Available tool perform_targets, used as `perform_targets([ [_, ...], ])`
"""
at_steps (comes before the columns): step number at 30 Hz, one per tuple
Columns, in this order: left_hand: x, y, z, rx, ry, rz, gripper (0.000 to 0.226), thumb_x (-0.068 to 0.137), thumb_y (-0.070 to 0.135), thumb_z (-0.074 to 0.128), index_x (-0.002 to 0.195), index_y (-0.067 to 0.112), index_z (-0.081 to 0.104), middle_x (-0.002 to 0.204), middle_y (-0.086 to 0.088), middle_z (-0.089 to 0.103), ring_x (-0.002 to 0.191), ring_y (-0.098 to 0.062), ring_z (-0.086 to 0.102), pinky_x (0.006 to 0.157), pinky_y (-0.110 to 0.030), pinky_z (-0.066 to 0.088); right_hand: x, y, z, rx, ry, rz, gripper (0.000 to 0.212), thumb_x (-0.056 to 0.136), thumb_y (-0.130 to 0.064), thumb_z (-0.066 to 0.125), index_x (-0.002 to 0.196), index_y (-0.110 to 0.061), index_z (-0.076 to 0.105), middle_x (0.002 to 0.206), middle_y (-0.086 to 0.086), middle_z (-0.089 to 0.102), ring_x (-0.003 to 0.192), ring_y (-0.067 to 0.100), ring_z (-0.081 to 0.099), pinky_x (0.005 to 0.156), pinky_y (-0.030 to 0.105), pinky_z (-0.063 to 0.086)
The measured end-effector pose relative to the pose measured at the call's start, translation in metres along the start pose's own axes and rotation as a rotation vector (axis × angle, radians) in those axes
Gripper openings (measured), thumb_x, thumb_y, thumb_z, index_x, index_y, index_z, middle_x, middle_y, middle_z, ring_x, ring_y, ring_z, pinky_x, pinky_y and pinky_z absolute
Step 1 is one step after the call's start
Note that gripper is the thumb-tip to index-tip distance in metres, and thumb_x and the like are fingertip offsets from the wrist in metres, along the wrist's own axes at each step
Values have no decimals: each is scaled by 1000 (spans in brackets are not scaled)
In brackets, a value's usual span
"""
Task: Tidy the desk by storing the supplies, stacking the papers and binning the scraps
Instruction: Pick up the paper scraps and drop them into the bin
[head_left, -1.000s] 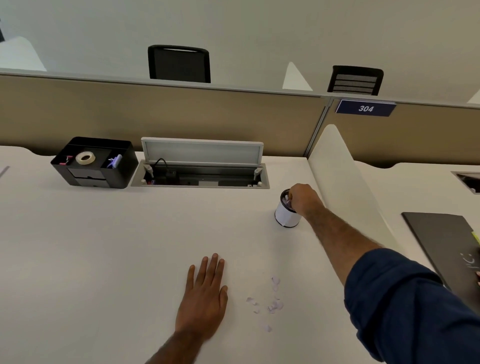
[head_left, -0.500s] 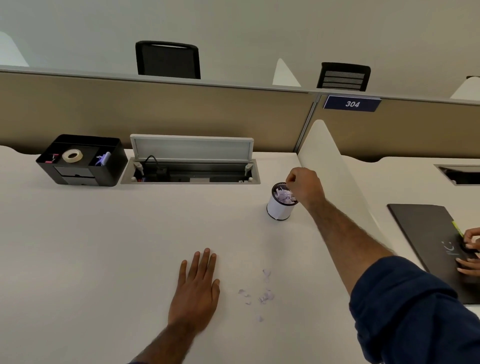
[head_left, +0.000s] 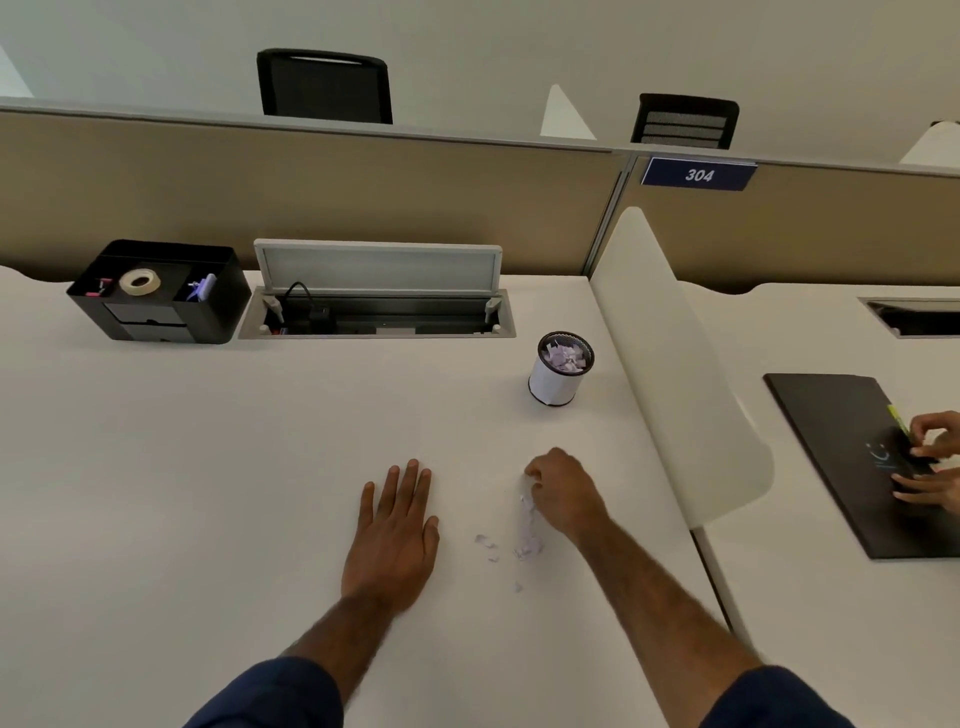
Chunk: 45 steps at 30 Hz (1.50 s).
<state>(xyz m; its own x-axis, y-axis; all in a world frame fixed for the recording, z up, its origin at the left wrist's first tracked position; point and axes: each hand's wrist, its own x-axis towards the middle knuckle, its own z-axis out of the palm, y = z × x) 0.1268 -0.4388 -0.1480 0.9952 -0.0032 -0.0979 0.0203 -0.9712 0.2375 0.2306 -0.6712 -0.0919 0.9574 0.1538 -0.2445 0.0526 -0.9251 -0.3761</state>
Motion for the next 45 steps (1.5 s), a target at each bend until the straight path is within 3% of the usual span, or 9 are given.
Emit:
perform_targets([
  [6,0,1,-2,-3,-6,5,71,97,49,-2,163,23,-8,171,2,-14,158,-19,-15,128,-43,-11,-59,-8,38,-11,-52,-177,39,90,1,45,119,-14,66,119,4,56,114,22,51,93,27,45],
  [13,-1,0,0,-12,-3,3,69,100,47,2,163,22,-7,172,2,-13,158,-19,-15,128,-44,-10,-118,16,35,61,-26,95,43,80,-34,76,118,-20,60,116,-1,47,109,18,55,87,26,46],
  [18,-2,1,0,-13,-9,4,69,100,47,1,163,22,-9,171,2,-14,158,-19,-15,129,-45,-6,-110,-18,48,135,46,152,23,86,-25,70,105,-15,63,111,3,51,100,23,61,87,31,49],
  [22,-2,2,-1,-9,-10,1,69,99,48,0,163,23,-10,171,2,-15,158,-19,-15,130,-46,-4,-83,-46,43,312,35,66,10,85,-8,61,88,-13,68,106,0,71,86,5,66,78,14,51],
  [28,0,2,-2,-17,-18,0,70,97,51,-5,161,25,-14,169,4,-21,157,-18,-18,129,-44,-8,-53,-37,22,140,181,-41,24,93,-9,51,105,-17,70,109,-1,64,103,17,61,82,25,47],
  [31,-2,3,-3,-4,-19,1,71,96,51,-8,161,24,-15,169,4,-20,157,-18,-19,129,-45,-8,-50,-38,27,76,62,-245,30,94,-7,50,117,-15,68,118,-2,60,109,13,51,79,16,47],
  [34,-2,2,-2,-1,-18,-2,69,98,49,-3,162,23,-13,171,2,-17,157,-18,-18,129,-45,-8,-54,-40,42,-96,-17,-408,30,95,-7,53,121,-13,67,118,4,58,111,22,52,88,30,50],
  [41,-1,1,-1,-1,-21,-1,66,104,47,5,162,24,-13,170,3,-19,157,-19,-18,129,-45,-8,-75,-15,24,122,39,-253,37,93,-24,46,123,-17,66,125,-1,61,116,20,55,96,28,45],
  [45,-1,0,1,-8,-9,7,66,104,45,9,163,22,-9,171,1,-15,158,-19,-15,129,-46,-5,-86,-18,24,-159,-157,-298,59,94,-37,60,148,-31,40,154,-3,36,139,22,34,107,37,40],
])
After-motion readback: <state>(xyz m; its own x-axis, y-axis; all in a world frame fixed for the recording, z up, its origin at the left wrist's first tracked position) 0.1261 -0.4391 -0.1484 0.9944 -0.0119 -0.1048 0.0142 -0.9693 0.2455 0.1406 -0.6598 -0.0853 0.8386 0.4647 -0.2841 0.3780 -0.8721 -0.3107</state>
